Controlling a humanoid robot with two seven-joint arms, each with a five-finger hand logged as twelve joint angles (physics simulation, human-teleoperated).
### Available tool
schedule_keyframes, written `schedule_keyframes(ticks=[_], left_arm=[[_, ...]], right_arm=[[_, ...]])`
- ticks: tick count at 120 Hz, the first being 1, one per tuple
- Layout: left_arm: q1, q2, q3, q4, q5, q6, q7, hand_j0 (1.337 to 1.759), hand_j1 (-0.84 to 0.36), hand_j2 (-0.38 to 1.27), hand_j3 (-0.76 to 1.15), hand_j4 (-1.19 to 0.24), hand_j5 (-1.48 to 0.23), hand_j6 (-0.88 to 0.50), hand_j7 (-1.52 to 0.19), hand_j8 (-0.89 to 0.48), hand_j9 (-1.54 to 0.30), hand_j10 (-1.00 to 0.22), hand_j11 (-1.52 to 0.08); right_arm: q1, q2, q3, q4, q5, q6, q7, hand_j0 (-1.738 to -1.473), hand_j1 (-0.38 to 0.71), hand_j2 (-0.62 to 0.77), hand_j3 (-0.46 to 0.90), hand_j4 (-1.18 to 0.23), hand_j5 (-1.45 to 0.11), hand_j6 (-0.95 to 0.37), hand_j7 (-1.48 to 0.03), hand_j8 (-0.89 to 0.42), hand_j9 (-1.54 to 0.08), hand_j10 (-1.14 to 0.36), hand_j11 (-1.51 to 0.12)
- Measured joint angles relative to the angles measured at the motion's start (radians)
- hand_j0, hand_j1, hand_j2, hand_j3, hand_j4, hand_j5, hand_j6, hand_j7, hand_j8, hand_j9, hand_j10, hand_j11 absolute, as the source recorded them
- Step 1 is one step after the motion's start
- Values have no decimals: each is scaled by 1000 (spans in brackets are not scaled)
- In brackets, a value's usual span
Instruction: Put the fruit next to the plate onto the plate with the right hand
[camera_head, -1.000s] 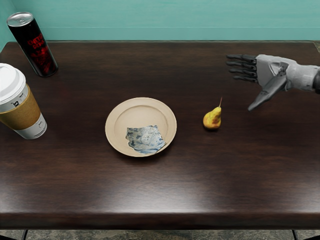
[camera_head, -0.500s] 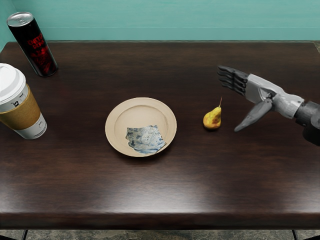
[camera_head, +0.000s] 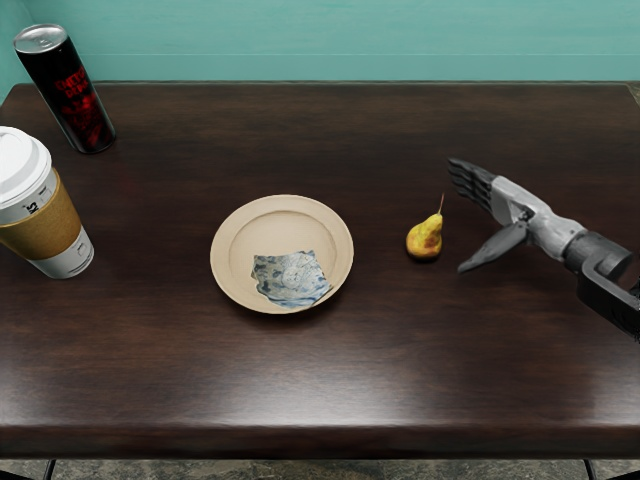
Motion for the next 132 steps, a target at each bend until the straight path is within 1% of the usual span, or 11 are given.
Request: schedule_keyframes(ticks=[10, 24, 35, 48, 60, 74, 109, 132], left_arm=[[0, 0, 0, 0, 0, 0, 0, 1658, 344, 1, 0, -4, -5, -3, -5, -3, -5, -4, -5], [0, 0, 0, 0, 0, 0, 0, 1658, 344, 1, 0, -4, -5, -3, -5, -3, -5, -4, -5], [0, 0, 0, 0, 0, 0, 0, 1658, 344, 1, 0, -4, -5, -3, -5, -3, -5, -4, -5], [0, 0, 0, 0, 0, 0, 0, 1658, 344, 1, 0, -4, -5, -3, -5, -3, -5, -4, -5], [0, 0, 0, 0, 0, 0, 0, 1658, 344, 1, 0, -4, -5, -3, -5, -3, -5, -4, -5], [0, 0, 0, 0, 0, 0, 0, 1658, 344, 1, 0, -4, -5, -3, -5, -3, -5, -4, -5], [0, 0, 0, 0, 0, 0, 0, 1658, 344, 1, 0, -4, -5, -3, -5, -3, -5, -4, -5], [0, 0, 0, 0, 0, 0, 0, 1658, 344, 1, 0, -4, -5, -3, -5, -3, -5, -3, -5]], right_arm=[[3, 26, 0, -23, 13, -18, -1, -1658, -325, -1, 0, -24, -29, -24, -29, -24, -29, -23, -29], [5, 46, -2, -35, 34, -35, 0, -1658, -317, -2, 0, -30, -38, -31, -37, -30, -38, -29, -37], [8, 42, -31, -31, 39, -14, 11, -1658, -191, -23, 0, -135, -174, -136, -174, -135, -174, -134, -174], [15, 38, -57, -29, 42, 6, 35, -1658, -56, -46, 0, -248, -320, -248, -320, -248, -320, -247, -320], [16, 29, -68, -27, 43, 31, 74, -1658, 19, -58, 0, -311, -401, -311, -401, -310, -401, -310, -401], [19, 26, -82, -12, 43, 47, 92, -1658, 82, -69, 0, -363, -470, -364, -469, -363, -470, -363, -470], [36, 42, -123, 0, 43, 52, 99, -1658, 164, -82, 0, -432, -559, -433, -559, -432, -559, -431, -559], [41, 53, -141, 1, 47, 48, 97, -1658, 191, -82, 0, -470, -583, -464, -592, -470, -581, -476, -593]])
